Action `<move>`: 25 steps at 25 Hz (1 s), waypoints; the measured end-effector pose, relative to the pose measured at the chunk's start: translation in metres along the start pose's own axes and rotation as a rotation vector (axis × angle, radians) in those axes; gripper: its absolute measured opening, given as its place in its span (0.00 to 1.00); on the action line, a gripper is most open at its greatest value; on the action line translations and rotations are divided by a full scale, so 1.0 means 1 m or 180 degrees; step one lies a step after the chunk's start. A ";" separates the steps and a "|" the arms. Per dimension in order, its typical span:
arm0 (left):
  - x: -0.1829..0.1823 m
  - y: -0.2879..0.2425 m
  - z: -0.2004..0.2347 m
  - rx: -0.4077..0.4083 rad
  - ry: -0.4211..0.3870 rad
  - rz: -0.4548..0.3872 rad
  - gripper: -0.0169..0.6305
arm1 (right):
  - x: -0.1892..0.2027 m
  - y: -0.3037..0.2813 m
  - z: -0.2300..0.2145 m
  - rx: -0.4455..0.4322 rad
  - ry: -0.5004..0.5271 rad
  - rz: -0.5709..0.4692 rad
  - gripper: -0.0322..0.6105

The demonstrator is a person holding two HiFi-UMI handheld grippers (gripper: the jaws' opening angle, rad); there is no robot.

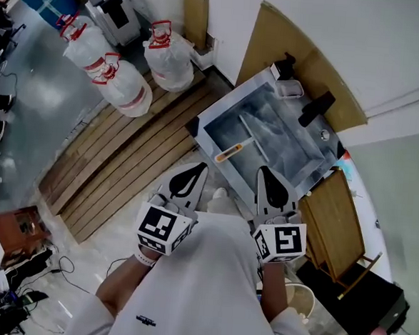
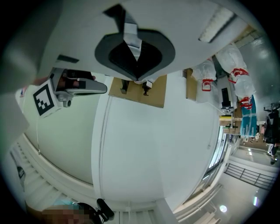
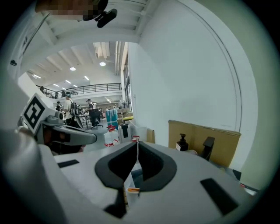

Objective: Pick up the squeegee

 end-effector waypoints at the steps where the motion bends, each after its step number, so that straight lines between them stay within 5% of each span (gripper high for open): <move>1: -0.002 -0.003 0.002 -0.0006 -0.0003 -0.0002 0.03 | -0.001 -0.004 -0.003 -0.0020 0.0014 -0.0004 0.06; 8: -0.005 -0.028 0.017 -0.0022 0.0013 0.0058 0.03 | 0.001 -0.036 -0.023 -0.0147 0.0115 0.0042 0.06; 25: 0.039 -0.092 0.060 -0.0117 0.0255 0.0433 0.03 | 0.047 -0.135 -0.049 -0.1061 0.0744 0.0532 0.07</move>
Point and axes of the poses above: the fingertips, and each gripper's own axes: y backward along the fingers, z to its left, x out of its underside, the point moved 9 cm from there along y, backward along the fingers, and after that the axes turned 13 degrees about x, right-handed, at the moved point
